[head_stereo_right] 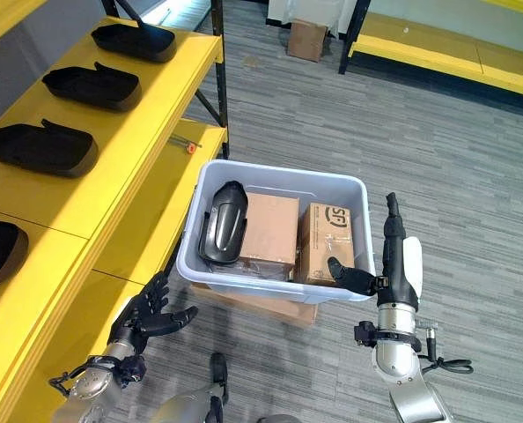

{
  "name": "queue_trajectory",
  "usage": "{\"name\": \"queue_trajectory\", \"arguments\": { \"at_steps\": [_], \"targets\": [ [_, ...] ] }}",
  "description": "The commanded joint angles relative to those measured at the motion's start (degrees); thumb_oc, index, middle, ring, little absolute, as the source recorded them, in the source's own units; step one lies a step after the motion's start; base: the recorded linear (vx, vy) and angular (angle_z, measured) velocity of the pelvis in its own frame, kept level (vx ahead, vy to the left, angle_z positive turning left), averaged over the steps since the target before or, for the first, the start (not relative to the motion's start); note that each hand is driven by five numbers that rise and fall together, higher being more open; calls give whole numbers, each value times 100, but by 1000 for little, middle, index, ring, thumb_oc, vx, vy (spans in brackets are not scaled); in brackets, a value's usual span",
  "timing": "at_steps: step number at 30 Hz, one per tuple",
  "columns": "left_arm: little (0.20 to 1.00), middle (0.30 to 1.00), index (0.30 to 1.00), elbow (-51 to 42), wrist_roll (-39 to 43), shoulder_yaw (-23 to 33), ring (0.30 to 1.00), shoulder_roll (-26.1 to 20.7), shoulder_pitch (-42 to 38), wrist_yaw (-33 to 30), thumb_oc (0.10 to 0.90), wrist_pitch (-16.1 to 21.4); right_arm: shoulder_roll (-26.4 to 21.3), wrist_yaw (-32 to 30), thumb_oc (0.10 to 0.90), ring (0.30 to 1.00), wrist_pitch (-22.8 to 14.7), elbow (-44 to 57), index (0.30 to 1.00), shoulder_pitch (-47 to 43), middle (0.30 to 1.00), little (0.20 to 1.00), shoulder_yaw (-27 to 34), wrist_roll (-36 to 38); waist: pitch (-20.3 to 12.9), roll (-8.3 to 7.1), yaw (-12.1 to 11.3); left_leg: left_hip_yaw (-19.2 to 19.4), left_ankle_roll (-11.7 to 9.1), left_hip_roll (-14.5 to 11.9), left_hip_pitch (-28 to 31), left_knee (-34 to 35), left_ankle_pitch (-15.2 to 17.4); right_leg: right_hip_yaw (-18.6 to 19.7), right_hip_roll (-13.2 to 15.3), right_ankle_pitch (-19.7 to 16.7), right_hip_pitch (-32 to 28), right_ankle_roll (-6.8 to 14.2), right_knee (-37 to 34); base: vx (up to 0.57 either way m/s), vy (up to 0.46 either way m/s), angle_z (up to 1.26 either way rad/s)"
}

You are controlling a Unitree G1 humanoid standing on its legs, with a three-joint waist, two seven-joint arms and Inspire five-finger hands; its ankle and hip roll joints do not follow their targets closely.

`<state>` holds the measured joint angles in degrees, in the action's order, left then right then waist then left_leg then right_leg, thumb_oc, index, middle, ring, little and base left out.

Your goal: Move parts from the plastic box to the shelf.

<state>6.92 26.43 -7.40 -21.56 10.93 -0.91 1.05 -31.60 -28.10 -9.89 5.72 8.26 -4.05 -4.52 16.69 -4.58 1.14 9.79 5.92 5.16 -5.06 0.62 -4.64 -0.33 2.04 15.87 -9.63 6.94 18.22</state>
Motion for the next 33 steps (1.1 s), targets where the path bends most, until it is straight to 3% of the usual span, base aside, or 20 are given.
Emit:
{"name": "queue_trajectory", "arguments": {
  "at_steps": [1, 2, 3, 4, 5, 6, 8, 10, 11, 12, 13, 14, 20, 27, 31, 33],
  "targets": [
    [1000, 1000, 1000, -550, -189, 189, 1000, -225, -130, 472, 900, 191, -63, -360, 900, 1000, -625, 548, 1000, -501, 1000, 1000, 348, -433, -629, -136, -142, 308, -31, -108, -87, 24, 463, -1, -385, -2313, 357, 288, 977, 122, 24, 12],
    [1000, 1000, 1000, -530, -235, 163, 1000, -247, -176, 558, 900, 88, -45, -391, 900, 1000, -603, 555, 1000, -533, 1000, 1000, 365, -475, -637, -71, -135, 237, 26, -158, -18, 0, 533, -40, -384, -2552, 518, 446, 1766, 121, 26, 5],
    [1000, 1000, 1000, -514, -243, 150, 1000, -251, -199, 570, 900, 57, -41, -392, 900, 1000, -600, 557, 1000, -551, 1000, 1000, 371, -511, -644, -12, -135, 209, 40, -215, -12, -24, 554, -59, -430, -2638, 675, 486, 2099, 145, 44, 11],
    [1000, 1000, 1000, -452, -269, 105, 1000, -237, -269, 542, 900, 29, -21, -403, 900, 1000, -616, 545, 1000, -617, 1000, 1000, 355, -675, -557, 71, -43, 69, 107, -228, 188, -44, 656, -125, -464, -2632, 1203, 527, 3081, 129, 13, 25],
    [1000, 1000, 1000, -408, -210, 64, 1000, -223, -248, 511, 900, 118, 5, -402, 900, 1000, -678, 563, 1000, -578, 1000, 1000, 373, -866, -476, 183, 61, -69, 97, -261, 410, 35, 658, -162, -470, -2583, 1805, 443, 3259, 133, -3, 47],
    [1000, 1000, 1000, -409, -168, 60, 1000, -223, -234, 506, 900, 132, 1, -396, 900, 1000, -693, 568, 1000, -566, 1000, 1000, 381, -902, -470, 219, 76, -84, 86, -279, 456, 63, 649, -197, -443, -2541, 1883, 402, 3253, 114, -43, 58],
    [1000, 1000, 1000, -497, -51, 84, 1000, -295, -219, 531, 900, 143, -83, -480, 900, 1000, -710, 587, 1000, -575, 1000, 1000, 464, -1113, -388, 330, 144, -113, 6, -351, 703, 197, 639, -444, 113, -2037, 2187, 139, 2316, 116, -121, 36],
    [1000, 1000, 1000, -622, 56, 139, 1000, -442, -293, 575, 900, 61, -256, -595, 900, 1000, -663, 569, 1000, -704, 1000, 1000, 607, -1019, -310, 352, 233, -344, -103, -449, 893, 288, 750, -424, 452, -1899, 2258, -10, 713, 126, -341, 1],
    [1000, 1000, 1000, -621, 53, 153, 1000, -473, -387, 568, 900, 10, -336, -597, 900, 1000, -612, 597, 1000, -770, 1000, 1000, 687, -850, -262, 350, 304, -460, -193, -522, 1054, 291, 871, -318, 606, -2138, 2374, 39, -62, 148, -428, 24],
    [1000, 1000, 1000, -622, 32, 142, 1000, -451, -423, 498, 900, 5, -330, -507, 900, 1000, -592, 635, 1000, -794, 1000, 1000, 742, -796, -221, 365, 356, -498, -249, -589, 1240, 305, 966, -269, 682, -2477, 2600, 126, -239, 183, -385, 40],
    [1000, 1000, 1000, -618, 50, 159, 1000, -445, -370, 468, 900, 42, -308, -374, 900, 1000, -635, 676, 1000, -759, 1000, 1000, 819, -766, -253, 351, 396, -489, -339, -713, 1298, 370, 947, -144, 588, -2227, 2351, 131, -733, 162, -328, 36],
    [1000, 1000, 1000, -596, 107, 119, 1000, -406, -329, 389, 900, 88, -341, -231, 900, 1000, -626, 720, 1000, -694, 1000, 1000, 879, -735, -313, 338, 401, -453, -467, -797, 1345, 399, 877, -165, 617, -2200, 2139, 171, -1039, 119, -257, 31],
    [1000, 1000, 1000, -719, 131, -66, 1000, -319, -102, 491, 900, 243, -569, 22, 900, 1000, -225, 699, 1000, -535, 1000, 1000, 897, -499, -602, 272, 342, -420, -802, -1061, 1277, 438, 647, -403, 606, -2105, 1235, 189, -1809, 132, -189, 26],
    [1000, 1000, 1000, -715, 191, -89, 1000, -299, -13, 379, 900, 52, -658, 131, 900, 1000, -101, 753, 1000, -324, 1000, 1000, 867, -413, -697, 285, 390, -245, -888, -1161, 1235, 438, 532, -509, 627, -2049, 882, 119, -1988, 78, -8, 9],
    [1000, 1000, 1000, -735, 174, -50, 1000, -311, 14, 412, 900, -6, -683, 229, 900, 1000, -192, 782, 1000, -303, 1000, 1000, 828, -623, -688, 270, 369, -218, -878, -1166, 1238, 438, 537, -495, 631, -2057, 835, 119, -2026, 39, -1, -7],
    [1000, 1000, 1000, -707, 196, -40, 1000, -357, 54, 438, 900, -11, -790, 369, 900, 1000, -426, 798, 1000, -351, 1000, 1000, 761, -956, -677, 250, 324, -217, -869, -1150, 1239, 438, 547, -506, 630, -2063, 776, 122, -2073, 56, -4, -4]
  ]
}}
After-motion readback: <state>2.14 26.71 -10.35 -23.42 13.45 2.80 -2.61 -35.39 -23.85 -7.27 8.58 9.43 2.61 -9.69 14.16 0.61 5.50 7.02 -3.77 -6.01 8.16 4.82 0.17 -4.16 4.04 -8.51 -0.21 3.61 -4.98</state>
